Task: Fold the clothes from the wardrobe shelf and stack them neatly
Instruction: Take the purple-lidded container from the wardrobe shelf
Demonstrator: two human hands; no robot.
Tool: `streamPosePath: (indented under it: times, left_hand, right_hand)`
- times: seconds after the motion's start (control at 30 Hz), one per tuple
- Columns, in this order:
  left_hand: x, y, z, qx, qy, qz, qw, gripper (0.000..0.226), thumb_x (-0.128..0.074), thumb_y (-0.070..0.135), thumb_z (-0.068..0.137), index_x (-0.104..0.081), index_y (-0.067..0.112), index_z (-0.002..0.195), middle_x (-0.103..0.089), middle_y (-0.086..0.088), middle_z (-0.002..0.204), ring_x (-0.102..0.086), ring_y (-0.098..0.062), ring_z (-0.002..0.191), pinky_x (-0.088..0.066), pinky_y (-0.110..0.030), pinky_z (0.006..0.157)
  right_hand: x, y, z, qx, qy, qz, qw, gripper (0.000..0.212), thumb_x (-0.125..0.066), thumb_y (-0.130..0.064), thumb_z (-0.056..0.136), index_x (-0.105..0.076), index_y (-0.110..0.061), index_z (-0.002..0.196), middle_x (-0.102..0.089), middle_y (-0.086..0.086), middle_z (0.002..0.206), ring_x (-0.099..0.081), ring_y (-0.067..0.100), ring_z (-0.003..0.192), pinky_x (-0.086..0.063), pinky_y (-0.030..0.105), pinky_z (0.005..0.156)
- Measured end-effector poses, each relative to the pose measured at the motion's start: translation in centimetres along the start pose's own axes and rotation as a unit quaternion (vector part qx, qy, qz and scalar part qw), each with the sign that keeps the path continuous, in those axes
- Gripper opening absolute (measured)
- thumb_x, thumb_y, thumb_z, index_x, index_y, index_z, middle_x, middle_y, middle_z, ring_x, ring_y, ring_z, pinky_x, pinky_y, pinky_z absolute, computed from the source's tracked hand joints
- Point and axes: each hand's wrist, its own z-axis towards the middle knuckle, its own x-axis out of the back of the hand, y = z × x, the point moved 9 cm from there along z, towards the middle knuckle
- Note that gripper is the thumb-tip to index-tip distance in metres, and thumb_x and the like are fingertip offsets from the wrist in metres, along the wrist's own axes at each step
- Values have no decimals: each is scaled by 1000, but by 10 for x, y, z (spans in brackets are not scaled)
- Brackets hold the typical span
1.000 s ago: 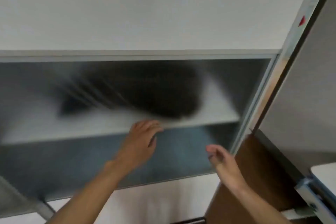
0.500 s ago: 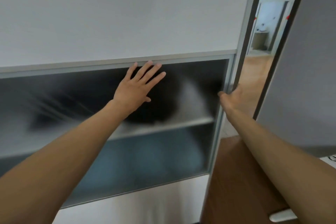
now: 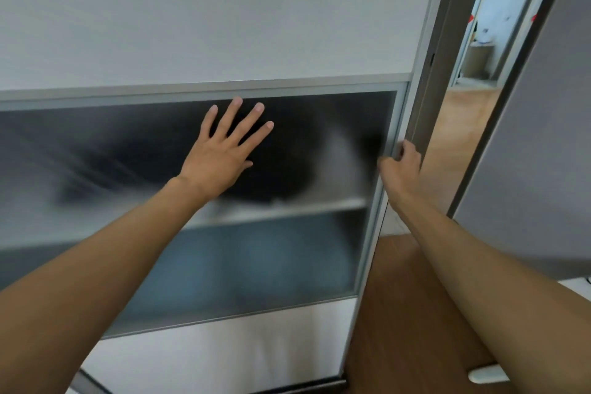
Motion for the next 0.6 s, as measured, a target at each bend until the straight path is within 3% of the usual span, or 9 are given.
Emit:
streamPosePath:
  times: [0.13, 0.23, 0.3, 0.37, 0.43, 0.47, 0.53, 0.6]
  left_hand:
    - [1, -1, -17, -9, 10, 5, 1000, 80, -58, 27, 93, -12, 20, 158, -3, -7, 167, 0, -37, 152, -6, -61, 119]
    - [-1, -6, -27, -11, 10, 5, 1000, 80, -58, 24, 91, -15, 17, 158, -5, -9, 167, -3, -35, 152, -9, -57, 121]
    - [-4, -10, -34, -6, 6, 2, 1000, 80, -58, 24, 91, -14, 16, 158, -6, -10, 166, -4, -35, 152, -10, -55, 121]
    - [-9, -17, -43, 11, 0, -2, 1000, 82, -59, 24, 90, -14, 16, 158, -6, -10, 166, -4, -37, 152, -11, -56, 121]
    - [-16, -29, -54, 35, -13, -4, 999, 87, -61, 26, 89, -10, 18, 159, -1, -10, 166, -1, -39, 152, -10, -59, 120]
    - [-20, -35, -60, 48, -27, -4, 998, 90, -61, 27, 88, -6, 20, 159, 3, -10, 166, 2, -39, 152, -8, -59, 120]
    - [-27, -50, -74, 72, -59, -11, 996, 96, -63, 31, 87, 1, 22, 159, 9, -10, 166, 8, -38, 151, -6, -61, 120]
    - [-34, -62, -87, 103, -90, -24, 990, 99, -64, 34, 86, 4, 23, 158, 13, -10, 165, 12, -39, 151, -7, -62, 119]
  right_hand:
    - [-23, -3, -14, 18, -33, 28, 999, 59, -54, 0, 84, -46, -8, 142, -42, 10, 138, -49, 26, 122, -47, 42, 104]
    - [-48, -9, -29, 29, -70, 47, 996, 57, -52, 2, 84, -48, -8, 140, -47, 14, 135, -54, 29, 119, -51, 39, 99]
    - [-67, -12, -39, 36, -100, 64, 992, 55, -53, 3, 84, -51, -8, 138, -51, 17, 133, -58, 31, 115, -54, 45, 97]
    - [-82, -17, -51, 44, -119, 76, 989, 52, -56, 2, 85, -55, -15, 134, -57, -1, 127, -62, 22, 108, -56, 40, 92]
    - [-96, -27, -65, 63, -134, 82, 986, 47, -54, 3, 86, -59, -22, 125, -61, -31, 104, -64, 6, 97, -55, 21, 81]
    - [-103, -31, -72, 71, -144, 87, 983, 46, -52, 4, 87, -61, -26, 120, -64, -32, 96, -65, 6, 94, -54, 18, 78]
    - [-119, -38, -85, 80, -165, 105, 977, 47, -48, 6, 87, -63, -28, 116, -70, -14, 101, -68, 14, 98, -56, 25, 83]
    - [-137, -43, -95, 81, -189, 122, 971, 50, -49, 8, 86, -61, -21, 125, -67, 7, 118, -65, 20, 109, -57, 35, 93]
